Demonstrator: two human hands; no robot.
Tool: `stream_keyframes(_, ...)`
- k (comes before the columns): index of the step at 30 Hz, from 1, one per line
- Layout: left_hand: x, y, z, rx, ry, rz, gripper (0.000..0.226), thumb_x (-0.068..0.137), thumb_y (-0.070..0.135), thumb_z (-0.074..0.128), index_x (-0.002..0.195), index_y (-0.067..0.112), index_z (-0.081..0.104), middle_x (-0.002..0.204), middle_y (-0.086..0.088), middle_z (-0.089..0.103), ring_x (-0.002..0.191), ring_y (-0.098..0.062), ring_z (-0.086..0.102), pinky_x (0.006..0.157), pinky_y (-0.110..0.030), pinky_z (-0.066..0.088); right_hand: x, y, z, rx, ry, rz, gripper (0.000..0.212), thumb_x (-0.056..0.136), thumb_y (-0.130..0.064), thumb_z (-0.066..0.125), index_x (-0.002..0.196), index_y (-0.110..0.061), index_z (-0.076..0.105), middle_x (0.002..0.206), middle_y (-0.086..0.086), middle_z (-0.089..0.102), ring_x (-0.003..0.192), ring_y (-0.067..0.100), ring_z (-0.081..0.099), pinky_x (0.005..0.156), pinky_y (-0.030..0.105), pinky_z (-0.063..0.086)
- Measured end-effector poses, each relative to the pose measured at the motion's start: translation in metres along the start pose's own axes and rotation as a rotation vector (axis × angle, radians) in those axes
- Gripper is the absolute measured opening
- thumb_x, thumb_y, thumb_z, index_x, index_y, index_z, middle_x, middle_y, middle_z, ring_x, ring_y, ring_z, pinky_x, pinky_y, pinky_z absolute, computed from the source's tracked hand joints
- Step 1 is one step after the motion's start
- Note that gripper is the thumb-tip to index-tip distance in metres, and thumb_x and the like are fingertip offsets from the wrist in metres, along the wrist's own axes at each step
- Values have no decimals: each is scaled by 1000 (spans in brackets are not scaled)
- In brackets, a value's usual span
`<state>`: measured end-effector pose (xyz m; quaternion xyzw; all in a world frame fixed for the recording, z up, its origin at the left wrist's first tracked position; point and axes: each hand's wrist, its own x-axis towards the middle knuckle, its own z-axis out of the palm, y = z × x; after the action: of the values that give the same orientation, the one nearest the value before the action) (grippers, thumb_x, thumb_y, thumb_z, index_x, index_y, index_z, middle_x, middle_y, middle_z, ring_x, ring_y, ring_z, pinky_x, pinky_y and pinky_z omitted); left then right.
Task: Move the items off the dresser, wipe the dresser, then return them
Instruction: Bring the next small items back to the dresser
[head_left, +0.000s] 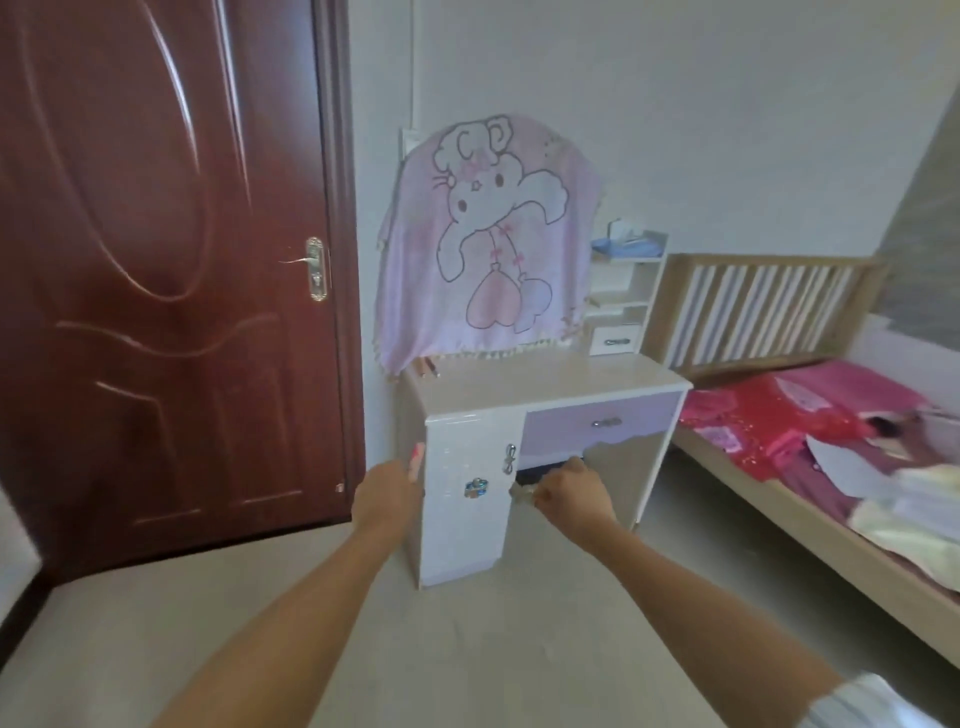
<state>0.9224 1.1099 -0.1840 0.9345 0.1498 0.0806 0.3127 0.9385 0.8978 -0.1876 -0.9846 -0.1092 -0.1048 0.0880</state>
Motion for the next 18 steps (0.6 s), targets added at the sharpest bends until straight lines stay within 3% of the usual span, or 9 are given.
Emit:
stream_keyframes(2,7,20,20,-5,-20,37,38,98,27,37,107,-2,60,82,-13,61,83,-31,56,69,-30,36,6,25,-2,26,-7,64,23,88,-11,45,89,1,65,81,7,51,108,24,44,80,27,41)
stream_keyframes(5,22,41,40,72,-41,116,37,99,22,33,125,6,54,62,0,38,75,-21,45,68,-29,32,18,49,0,23,-7,105,24,89,-12,46,86,1,65,62,-1,40,106,23,45,75,29,42)
stream_keyframes(8,43,54,54,93,-59,151,36,96,16,36,126,6,53,62,2,34,76,-20,43,67,-28,32,33,63,6,71,-8,120,26,90,-14,46,87,2,66,58,-6,32,105,22,46,76,30,42)
stream_keyframes(12,83,66,72,80,-67,133,36,92,8,39,124,1,52,62,1,35,54,-13,34,64,-28,32,71,74,20,56,-40,129,24,90,-16,46,77,-2,62,69,6,52,95,22,42,71,29,37)
stream_keyframes(15,131,72,82,62,-63,107,36,93,10,38,125,-1,50,61,-1,35,54,-13,33,60,-29,31,120,80,30,15,-38,75,21,89,-13,46,71,-7,55,57,1,33,86,21,38,65,28,25)
stream_keyframes(18,171,78,79,17,-74,87,37,89,6,40,124,0,52,63,0,37,60,-17,40,55,-27,32,164,83,32,-53,-26,-1,19,87,-11,50,68,-9,50,59,3,38,90,22,43,64,29,23)
